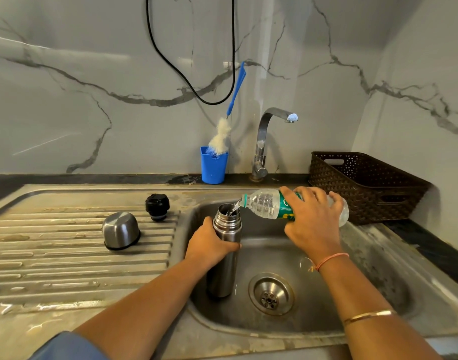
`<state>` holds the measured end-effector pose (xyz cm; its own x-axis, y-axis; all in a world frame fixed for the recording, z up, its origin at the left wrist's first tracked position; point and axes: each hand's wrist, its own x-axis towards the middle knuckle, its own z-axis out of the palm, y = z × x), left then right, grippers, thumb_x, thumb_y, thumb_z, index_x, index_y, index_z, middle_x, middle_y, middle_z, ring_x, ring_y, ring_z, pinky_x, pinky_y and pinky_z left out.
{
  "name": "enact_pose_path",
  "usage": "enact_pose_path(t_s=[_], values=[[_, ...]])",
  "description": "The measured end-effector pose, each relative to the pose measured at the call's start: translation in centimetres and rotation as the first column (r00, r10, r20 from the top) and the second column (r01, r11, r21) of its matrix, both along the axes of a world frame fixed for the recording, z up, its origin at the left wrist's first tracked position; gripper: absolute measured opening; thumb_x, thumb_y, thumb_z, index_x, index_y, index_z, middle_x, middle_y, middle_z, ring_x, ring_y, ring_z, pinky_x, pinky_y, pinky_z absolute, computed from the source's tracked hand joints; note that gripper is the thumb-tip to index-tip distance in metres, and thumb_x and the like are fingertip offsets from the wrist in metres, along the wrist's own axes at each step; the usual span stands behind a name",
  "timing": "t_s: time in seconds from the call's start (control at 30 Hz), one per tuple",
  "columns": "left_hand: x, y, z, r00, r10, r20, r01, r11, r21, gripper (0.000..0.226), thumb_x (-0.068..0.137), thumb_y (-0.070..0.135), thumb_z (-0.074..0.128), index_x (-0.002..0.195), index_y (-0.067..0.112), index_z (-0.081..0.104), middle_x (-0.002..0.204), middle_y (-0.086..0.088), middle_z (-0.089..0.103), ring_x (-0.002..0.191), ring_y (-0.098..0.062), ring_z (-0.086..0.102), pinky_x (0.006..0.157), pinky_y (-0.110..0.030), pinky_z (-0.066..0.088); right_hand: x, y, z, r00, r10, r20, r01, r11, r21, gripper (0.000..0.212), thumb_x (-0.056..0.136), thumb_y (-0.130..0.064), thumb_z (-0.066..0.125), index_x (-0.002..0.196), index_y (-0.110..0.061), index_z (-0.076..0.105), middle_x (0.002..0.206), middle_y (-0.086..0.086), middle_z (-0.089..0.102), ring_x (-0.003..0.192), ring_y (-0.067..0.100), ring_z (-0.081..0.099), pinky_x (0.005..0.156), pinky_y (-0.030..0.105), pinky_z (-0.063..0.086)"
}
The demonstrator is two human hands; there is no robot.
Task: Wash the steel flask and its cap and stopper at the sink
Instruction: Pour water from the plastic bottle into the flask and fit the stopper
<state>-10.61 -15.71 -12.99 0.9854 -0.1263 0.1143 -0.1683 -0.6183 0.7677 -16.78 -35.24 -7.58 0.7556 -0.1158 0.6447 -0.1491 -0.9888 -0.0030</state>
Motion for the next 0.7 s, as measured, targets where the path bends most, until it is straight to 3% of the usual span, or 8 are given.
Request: enact_pose_path(t_s=[0.7], values=[[-0.2, -0.04, 0.12, 1.0, 0.007, 0.005, -0.007, 1.0, 0.011, 0.064, 0.061, 0.037, 0.086, 0.111, 0.021, 0.048, 0.11, 0.005, 0.062, 0.099, -0.013, 0.058, 0.084, -0.028, 0.048, 0.0, -0.08, 0.08, 1.0, 0.0, 0.012, 0.0, 1.0, -0.021, 0.071, 0.055, -0.013, 0.077, 0.123, -0.023, 0.06, 0.115, 0.009, 0.062, 0.113, 0.033, 0.051, 0.101, 0.059, 0.026]])
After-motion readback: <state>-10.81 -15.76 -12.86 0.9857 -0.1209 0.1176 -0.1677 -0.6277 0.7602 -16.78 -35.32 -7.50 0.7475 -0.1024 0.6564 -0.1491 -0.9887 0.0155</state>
